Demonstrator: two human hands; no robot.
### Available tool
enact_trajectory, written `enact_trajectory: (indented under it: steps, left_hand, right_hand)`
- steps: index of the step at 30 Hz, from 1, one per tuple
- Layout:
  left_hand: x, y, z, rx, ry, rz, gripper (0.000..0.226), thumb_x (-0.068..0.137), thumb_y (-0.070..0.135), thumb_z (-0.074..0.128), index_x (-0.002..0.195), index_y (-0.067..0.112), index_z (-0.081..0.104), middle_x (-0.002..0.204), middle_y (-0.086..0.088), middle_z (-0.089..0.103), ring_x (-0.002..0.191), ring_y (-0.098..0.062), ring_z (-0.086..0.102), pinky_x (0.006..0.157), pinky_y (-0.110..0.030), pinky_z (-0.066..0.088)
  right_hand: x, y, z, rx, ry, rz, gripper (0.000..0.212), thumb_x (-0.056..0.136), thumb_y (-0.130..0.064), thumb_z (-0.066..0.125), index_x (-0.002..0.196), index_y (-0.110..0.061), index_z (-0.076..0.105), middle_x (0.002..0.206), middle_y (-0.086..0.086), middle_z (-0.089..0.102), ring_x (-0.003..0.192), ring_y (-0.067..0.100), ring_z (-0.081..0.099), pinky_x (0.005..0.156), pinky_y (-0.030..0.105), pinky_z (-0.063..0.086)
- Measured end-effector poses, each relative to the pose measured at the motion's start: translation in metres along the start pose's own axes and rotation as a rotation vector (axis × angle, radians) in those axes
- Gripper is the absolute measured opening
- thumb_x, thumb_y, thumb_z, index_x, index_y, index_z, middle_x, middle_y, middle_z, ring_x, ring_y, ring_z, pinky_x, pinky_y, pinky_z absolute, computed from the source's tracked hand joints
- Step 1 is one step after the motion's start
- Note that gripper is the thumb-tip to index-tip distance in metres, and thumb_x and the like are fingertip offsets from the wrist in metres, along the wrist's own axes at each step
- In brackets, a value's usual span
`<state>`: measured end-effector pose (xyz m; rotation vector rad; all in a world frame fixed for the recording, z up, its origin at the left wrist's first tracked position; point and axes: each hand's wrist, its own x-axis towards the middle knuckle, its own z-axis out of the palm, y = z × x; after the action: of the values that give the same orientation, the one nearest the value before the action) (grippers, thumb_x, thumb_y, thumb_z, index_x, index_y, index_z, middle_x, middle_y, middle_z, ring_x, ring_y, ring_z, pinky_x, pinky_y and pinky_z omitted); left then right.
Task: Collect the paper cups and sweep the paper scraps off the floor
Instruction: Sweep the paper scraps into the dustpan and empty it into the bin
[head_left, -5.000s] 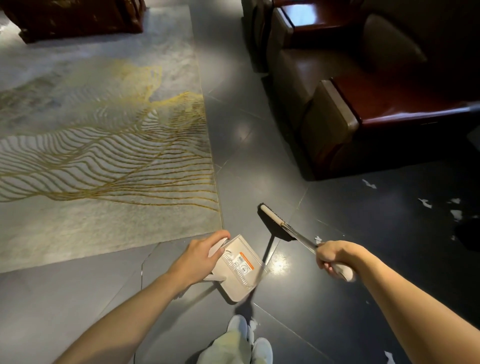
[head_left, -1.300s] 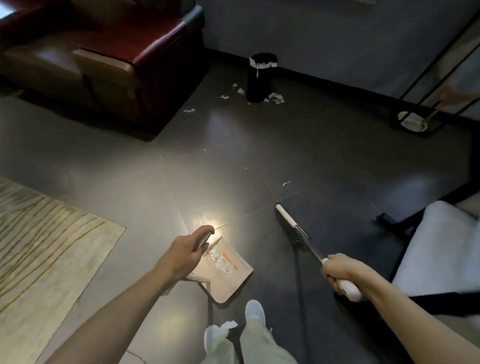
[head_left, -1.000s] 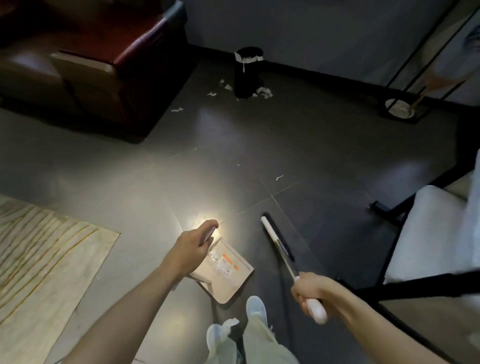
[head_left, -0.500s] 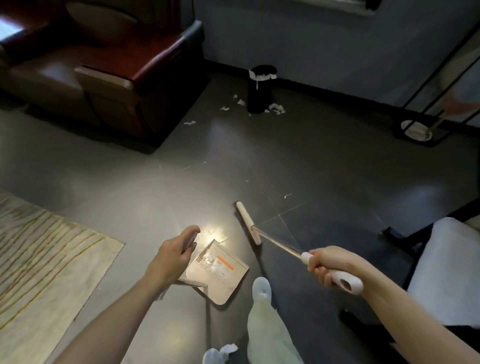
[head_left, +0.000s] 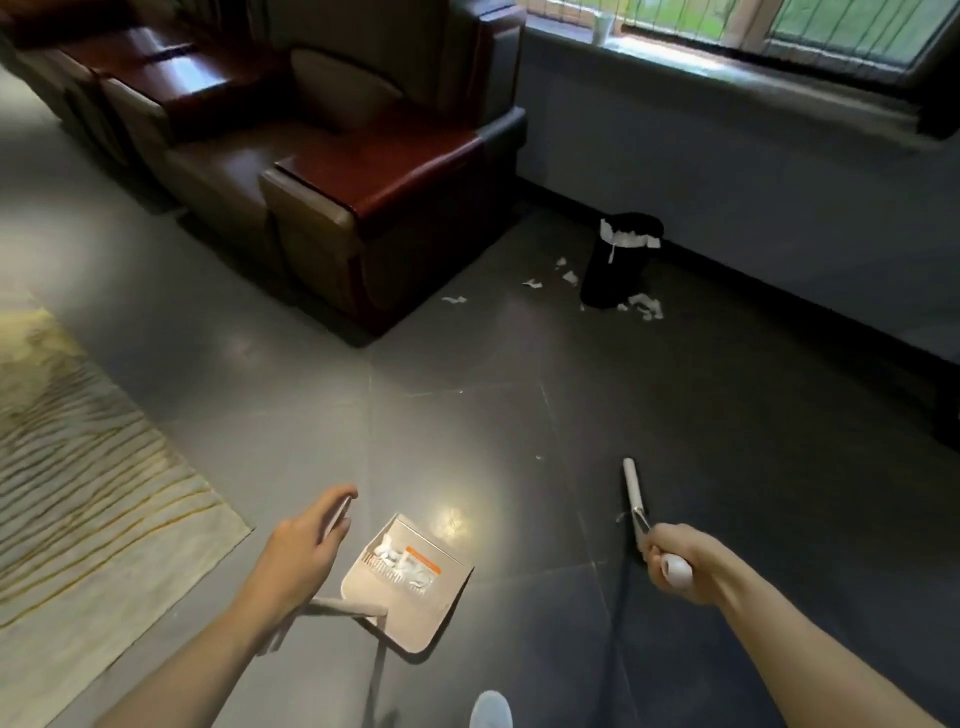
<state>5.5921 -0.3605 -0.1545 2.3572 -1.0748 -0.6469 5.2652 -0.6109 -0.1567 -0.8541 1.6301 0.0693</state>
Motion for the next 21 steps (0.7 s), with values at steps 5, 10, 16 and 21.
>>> enact_trajectory:
  steps: [5,10,16,21]
  left_hand:
    - [0.031,0.007,0.001,0.011,0.032,-0.060,0.028,0.097,0.022,0.050,0.123,0.029,0.051,0.107,-0.003,0.066,0.083,-0.026,0.061,0.071,-0.030,0.045]
    - [0.053,0.009,0.002,0.013,0.016,-0.077,0.031,0.097,0.022,0.049,0.127,0.029,0.050,0.111,-0.007,0.066,0.096,-0.029,0.061,0.077,-0.030,0.041]
    - [0.072,0.015,-0.005,-0.060,0.027,-0.068,0.032,0.097,0.019,0.048,0.128,0.026,0.049,0.114,-0.009,0.064,0.100,-0.028,0.059,0.081,-0.032,0.042]
    - [0.083,0.006,-0.015,-0.102,0.050,-0.102,0.029,0.098,0.022,0.047,0.125,0.030,0.048,0.105,-0.006,0.065,0.086,-0.023,0.058,0.073,-0.029,0.040]
  right_hand:
    - [0.008,-0.053,0.061,-0.364,-0.154,-0.028,0.020,0.082,0.003,0.038,0.068,-0.005,0.049,0.044,0.004,0.047,0.036,0.012,0.045,0.042,0.021,0.037]
    - [-0.021,-0.069,0.118,-0.698,-0.310,-0.047,0.021,0.085,-0.002,0.039,0.098,-0.005,0.054,0.062,0.006,0.053,0.056,0.017,0.051,0.057,0.029,0.045]
    - [-0.048,-0.106,0.118,-0.721,-0.438,0.017,0.042,0.080,0.000,0.042,0.118,-0.006,0.059,0.042,-0.001,0.042,0.035,0.010,0.040,0.038,0.017,0.034]
    - [-0.039,-0.171,0.072,-0.402,-0.496,0.179,0.040,0.084,0.006,0.041,0.115,-0.016,0.051,0.046,0.001,0.040,0.031,0.007,0.037,0.029,0.014,0.033]
